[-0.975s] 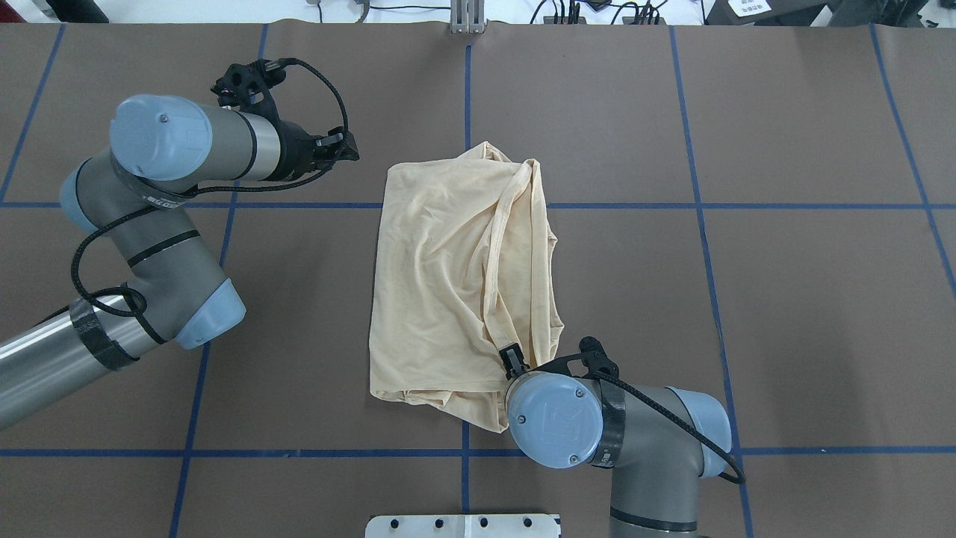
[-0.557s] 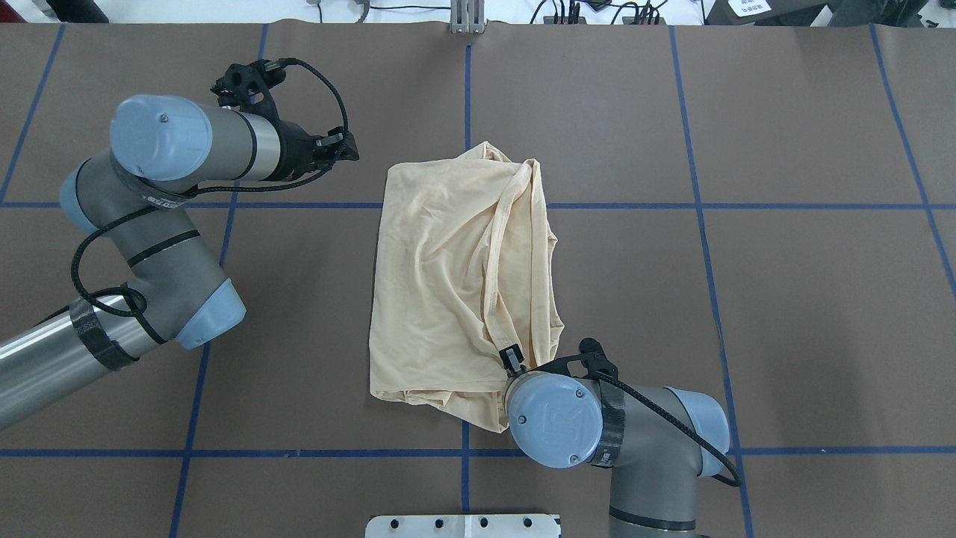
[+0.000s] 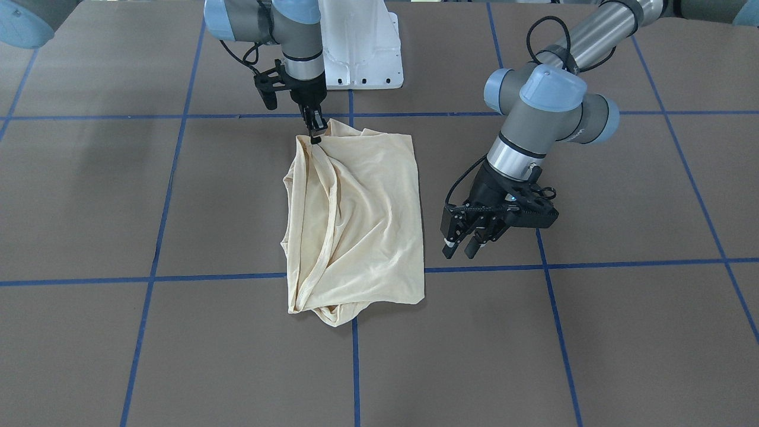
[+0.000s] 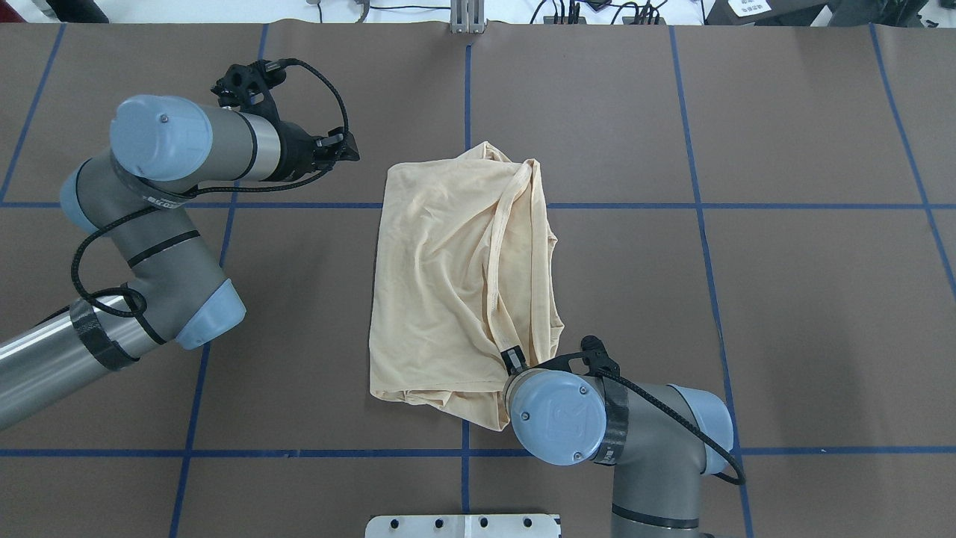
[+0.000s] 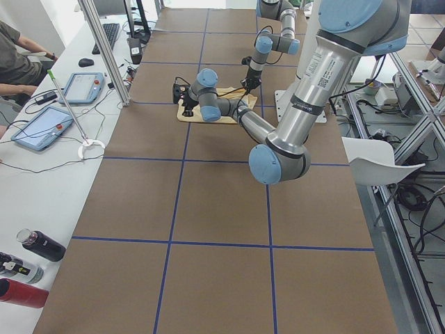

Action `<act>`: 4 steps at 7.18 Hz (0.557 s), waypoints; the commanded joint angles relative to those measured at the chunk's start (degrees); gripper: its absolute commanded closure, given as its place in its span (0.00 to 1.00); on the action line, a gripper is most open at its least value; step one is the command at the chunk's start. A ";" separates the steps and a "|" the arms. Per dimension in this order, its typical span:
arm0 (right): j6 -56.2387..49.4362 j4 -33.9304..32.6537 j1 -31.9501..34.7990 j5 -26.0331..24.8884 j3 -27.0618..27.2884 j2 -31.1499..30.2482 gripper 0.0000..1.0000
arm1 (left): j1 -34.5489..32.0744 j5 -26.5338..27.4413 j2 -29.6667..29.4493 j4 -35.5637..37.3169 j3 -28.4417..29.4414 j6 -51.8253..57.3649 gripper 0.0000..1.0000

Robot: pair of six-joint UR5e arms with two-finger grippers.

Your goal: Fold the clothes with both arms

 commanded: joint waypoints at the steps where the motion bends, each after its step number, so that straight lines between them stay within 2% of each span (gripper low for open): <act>1: -0.81 -0.74 0.78 1.52 4.37 -2.36 1.00 | 0.69 -0.62 3.74 1.11 -5.90 -3.89 0.46; 2: -0.81 -0.84 0.78 2.32 7.10 -4.73 1.00 | 1.40 -3.24 5.78 1.99 -11.09 -9.85 0.46; 4: -0.72 -0.75 0.61 2.24 7.74 -5.19 1.00 | 9.72 -3.00 8.95 5.93 -19.29 -24.08 0.46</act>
